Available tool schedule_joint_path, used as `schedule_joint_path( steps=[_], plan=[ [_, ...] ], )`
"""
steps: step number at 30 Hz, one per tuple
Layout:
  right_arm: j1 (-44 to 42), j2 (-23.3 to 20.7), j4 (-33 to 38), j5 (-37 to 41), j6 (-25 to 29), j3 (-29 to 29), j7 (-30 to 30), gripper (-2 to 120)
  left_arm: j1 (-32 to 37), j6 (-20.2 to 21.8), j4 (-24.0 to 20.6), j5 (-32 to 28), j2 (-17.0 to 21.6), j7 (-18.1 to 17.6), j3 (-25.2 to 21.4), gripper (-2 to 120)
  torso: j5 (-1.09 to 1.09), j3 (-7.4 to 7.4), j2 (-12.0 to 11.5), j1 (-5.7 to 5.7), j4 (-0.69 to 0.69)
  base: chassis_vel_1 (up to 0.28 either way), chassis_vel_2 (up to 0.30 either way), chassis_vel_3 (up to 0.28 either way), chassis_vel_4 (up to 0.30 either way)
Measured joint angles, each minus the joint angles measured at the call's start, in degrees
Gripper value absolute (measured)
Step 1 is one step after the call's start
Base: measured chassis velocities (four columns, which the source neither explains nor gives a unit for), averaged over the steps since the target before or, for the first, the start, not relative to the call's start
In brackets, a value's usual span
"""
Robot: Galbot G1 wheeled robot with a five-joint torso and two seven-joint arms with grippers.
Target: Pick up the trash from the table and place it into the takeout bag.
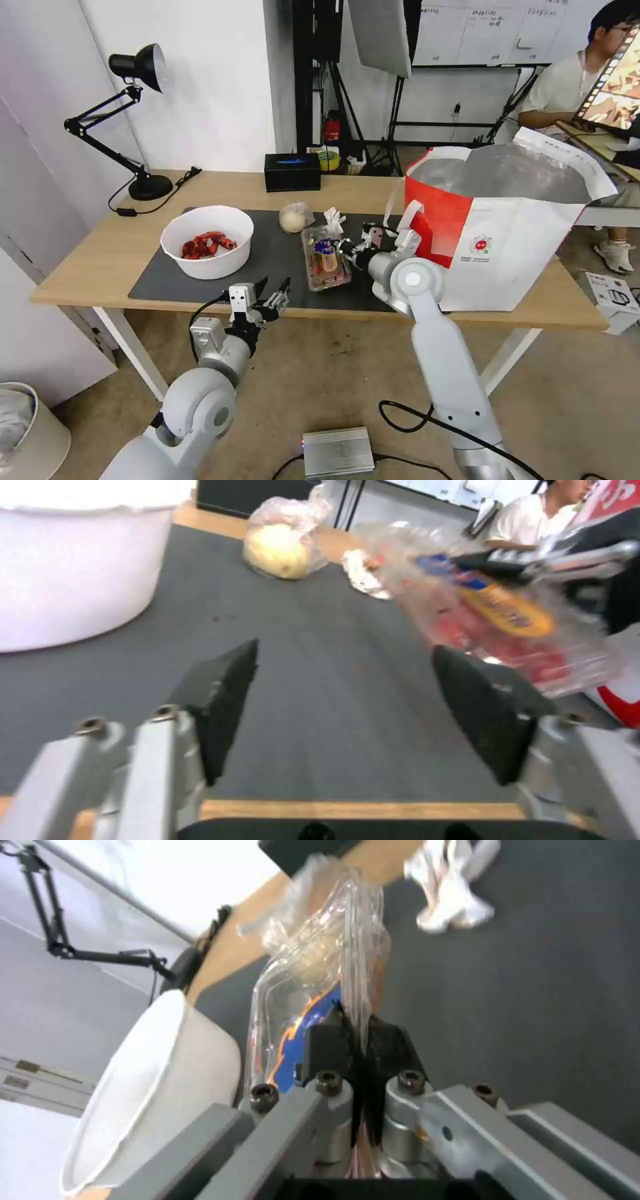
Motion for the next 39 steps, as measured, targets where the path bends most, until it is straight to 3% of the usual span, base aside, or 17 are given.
schedule_joint_path(
  steps=[6,18,23,39],
  plan=[
    [-1.0,-2.7,4.7,-3.3,2.0,-0.4,-4.4,0,1.6,-1.0,-0.4,0.9,-0.1,-0.2,-1.1,99,0.00,0.00,0.0,0.00,0.00,0.000,0.000,0.000,0.000],
    [-1.2,-5.1,9.3,-9.4,8.3,-0.8,-8.4,0,2.7,-1.1,-0.6,1.9,-1.1,-0.4,-1.4,100,0.00,0.00,0.0,0.00,0.00,0.000,0.000,0.000,0.000],
    [-1.7,-7.4,12.4,-11.5,13.6,-0.2,-9.6,0,3.3,-1.2,-0.7,2.4,-1.5,-0.5,-1.4,100,0.00,0.00,0.0,0.00,0.00,0.000,0.000,0.000,0.000],
    [-2.7,-10.8,18.5,-12.9,22.3,6.7,-9.3,0,4.1,-1.2,-0.7,3.4,-2.1,-1.4,-0.4,100,0.01,0.00,0.0,0.00,0.00,0.000,0.000,0.000,0.000]
  ],
)
